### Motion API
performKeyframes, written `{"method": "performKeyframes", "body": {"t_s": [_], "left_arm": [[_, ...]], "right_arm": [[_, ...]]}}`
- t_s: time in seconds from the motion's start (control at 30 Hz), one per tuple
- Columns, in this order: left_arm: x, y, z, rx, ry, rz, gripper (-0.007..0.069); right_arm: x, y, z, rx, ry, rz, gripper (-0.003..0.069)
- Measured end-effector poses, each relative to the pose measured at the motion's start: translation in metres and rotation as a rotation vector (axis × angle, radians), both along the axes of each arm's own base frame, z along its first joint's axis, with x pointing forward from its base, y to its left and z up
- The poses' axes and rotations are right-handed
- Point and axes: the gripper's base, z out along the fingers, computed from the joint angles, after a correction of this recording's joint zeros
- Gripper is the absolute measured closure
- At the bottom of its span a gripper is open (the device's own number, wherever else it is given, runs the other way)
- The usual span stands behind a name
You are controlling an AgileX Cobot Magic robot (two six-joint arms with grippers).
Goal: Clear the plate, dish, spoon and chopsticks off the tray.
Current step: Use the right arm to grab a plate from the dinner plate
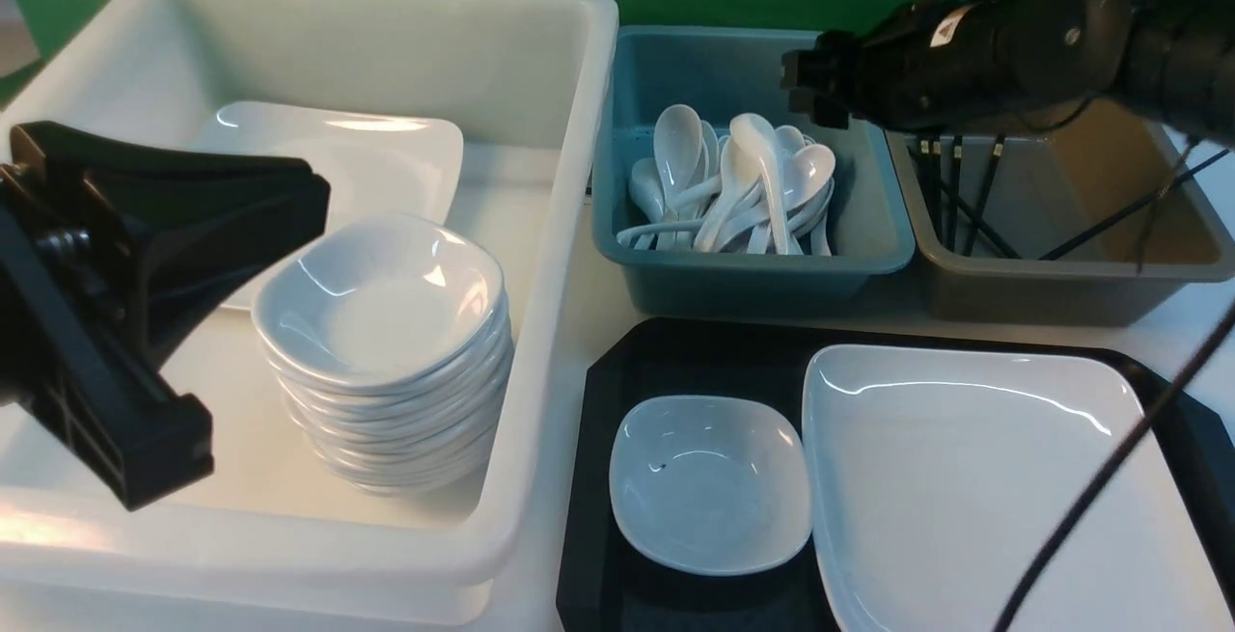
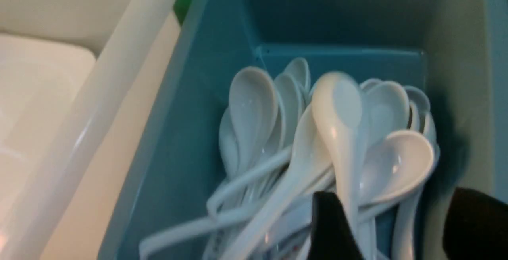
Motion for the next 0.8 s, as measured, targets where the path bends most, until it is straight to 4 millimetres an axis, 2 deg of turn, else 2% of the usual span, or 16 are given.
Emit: {"method": "performKeyframes", "body": {"t_s": [0.03, 0.07, 0.1, 0.17, 0.2, 0.23, 0.27, 0.33, 0.43, 0.5, 0.53, 0.57, 0.63, 0.7, 0.8], "left_arm": [[0.0, 0.0, 0.0, 0.0, 0.001, -0.001, 0.0617], [0.0, 0.0, 0.0, 0.0, 0.001, -0.001, 0.0617], [0.0, 0.0, 0.0, 0.001, 0.002, -0.002, 0.0617], [0.0, 0.0, -0.001, 0.007, 0.006, -0.002, 0.0617], [0.0, 0.0, -0.001, 0.007, 0.006, -0.002, 0.0617], [0.0, 0.0, -0.001, 0.011, 0.006, 0.001, 0.0617], [0.002, 0.0, -0.002, 0.021, 0.012, 0.007, 0.0617], [0.004, 0.0, -0.004, 0.031, 0.018, 0.014, 0.0617], [0.005, 0.0, -0.005, 0.037, 0.024, 0.017, 0.0617], [0.005, 0.0, -0.005, 0.038, 0.025, 0.018, 0.0617], [0.006, 0.0, -0.005, 0.038, 0.027, 0.019, 0.0617], [0.006, 0.0, -0.005, 0.034, 0.03, 0.02, 0.0617], [0.006, 0.0, -0.005, 0.032, 0.031, 0.021, 0.0617], [0.006, 0.0, -0.005, 0.032, 0.031, 0.021, 0.0617], [0.006, 0.0, -0.005, 0.031, 0.032, 0.021, 0.0617]], "right_arm": [[-0.01, -0.002, 0.009, -0.03, 0.027, 0.033, 0.0312], [-0.01, -0.002, 0.009, -0.034, 0.025, 0.037, 0.0321], [-0.032, -0.008, 0.027, -0.085, 0.092, 0.097, 0.0412], [-0.054, -0.013, 0.04, -0.123, 0.162, 0.142, 0.0485], [-0.057, -0.014, 0.041, -0.129, 0.171, 0.149, 0.0496], [-0.07, -0.016, 0.046, -0.15, 0.209, 0.17, 0.0513], [-0.091, -0.018, 0.049, -0.198, 0.256, 0.202, 0.0528], [-0.121, -0.016, 0.043, -0.272, 0.323, 0.232, 0.0533], [-0.161, -0.01, 0.023, -0.385, 0.401, 0.267, 0.0531], [-0.189, -0.002, 0.004, -0.466, 0.441, 0.296, 0.0507], [-0.194, 0.0, 0.0, -0.477, 0.45, 0.297, 0.0498], [-0.213, 0.009, -0.018, -0.54, 0.476, 0.333, 0.044], [-0.23, 0.02, -0.038, -0.594, 0.489, 0.365, 0.0328], [-0.239, 0.029, -0.056, -0.625, 0.483, 0.378, 0.0214], [-0.239, 0.041, -0.072, -0.626, 0.465, 0.385, 0.013]]}}
